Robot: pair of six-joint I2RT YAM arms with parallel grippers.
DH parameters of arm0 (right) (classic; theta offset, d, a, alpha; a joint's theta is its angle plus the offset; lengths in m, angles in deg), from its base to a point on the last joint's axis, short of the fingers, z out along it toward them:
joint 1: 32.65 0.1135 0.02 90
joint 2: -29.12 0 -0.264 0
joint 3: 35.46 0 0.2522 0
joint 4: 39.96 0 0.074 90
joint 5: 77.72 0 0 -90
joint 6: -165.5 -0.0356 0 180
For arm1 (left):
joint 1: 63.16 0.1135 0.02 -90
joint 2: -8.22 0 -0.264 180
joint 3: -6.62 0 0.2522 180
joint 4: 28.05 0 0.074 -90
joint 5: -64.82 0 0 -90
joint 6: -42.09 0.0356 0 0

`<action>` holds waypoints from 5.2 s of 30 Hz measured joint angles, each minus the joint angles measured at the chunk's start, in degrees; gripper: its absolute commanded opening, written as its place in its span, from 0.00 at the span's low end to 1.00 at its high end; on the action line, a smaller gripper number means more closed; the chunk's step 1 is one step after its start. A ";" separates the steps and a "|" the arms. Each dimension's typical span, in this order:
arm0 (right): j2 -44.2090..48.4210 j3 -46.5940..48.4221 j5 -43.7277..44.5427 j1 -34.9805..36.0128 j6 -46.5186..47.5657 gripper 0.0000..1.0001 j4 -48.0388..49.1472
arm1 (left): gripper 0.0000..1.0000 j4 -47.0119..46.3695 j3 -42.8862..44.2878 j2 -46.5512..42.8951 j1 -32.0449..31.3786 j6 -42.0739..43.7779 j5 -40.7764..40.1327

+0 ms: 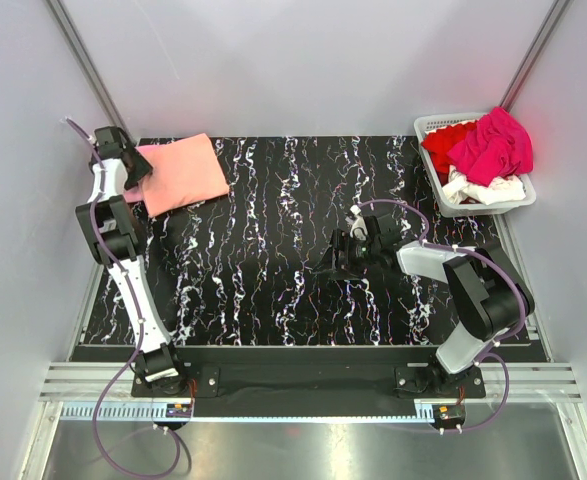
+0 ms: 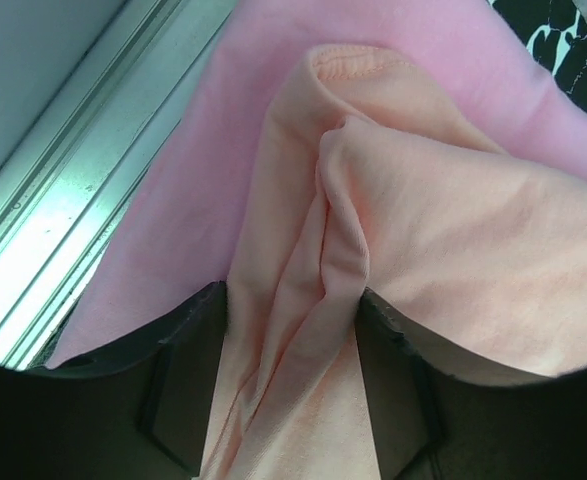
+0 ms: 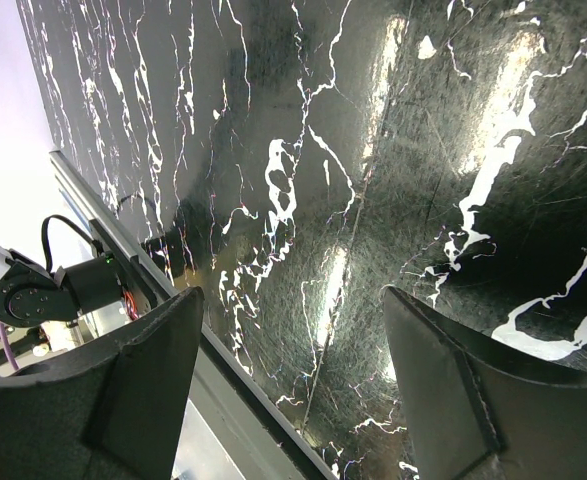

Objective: Fold and stack the t-shirts
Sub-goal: Neatly place the folded tshirt to the corner, then reset both grippers

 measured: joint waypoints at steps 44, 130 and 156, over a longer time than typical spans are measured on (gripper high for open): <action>-0.42 0.07 -1.64 -0.85 0.00 0.79 0.09 | 0.00 -0.70 1.11 -1.81 -3.06 3.63 2.91; -0.42 -0.17 -4.44 -2.23 -0.76 0.79 2.27 | 0.99 -36.20 -30.88 -19.45 0.26 5.03 -11.04; -0.42 -0.50 -4.26 -2.25 -0.72 0.84 2.21 | 0.99 -9.49 -61.90 -70.73 -28.26 3.28 -7.32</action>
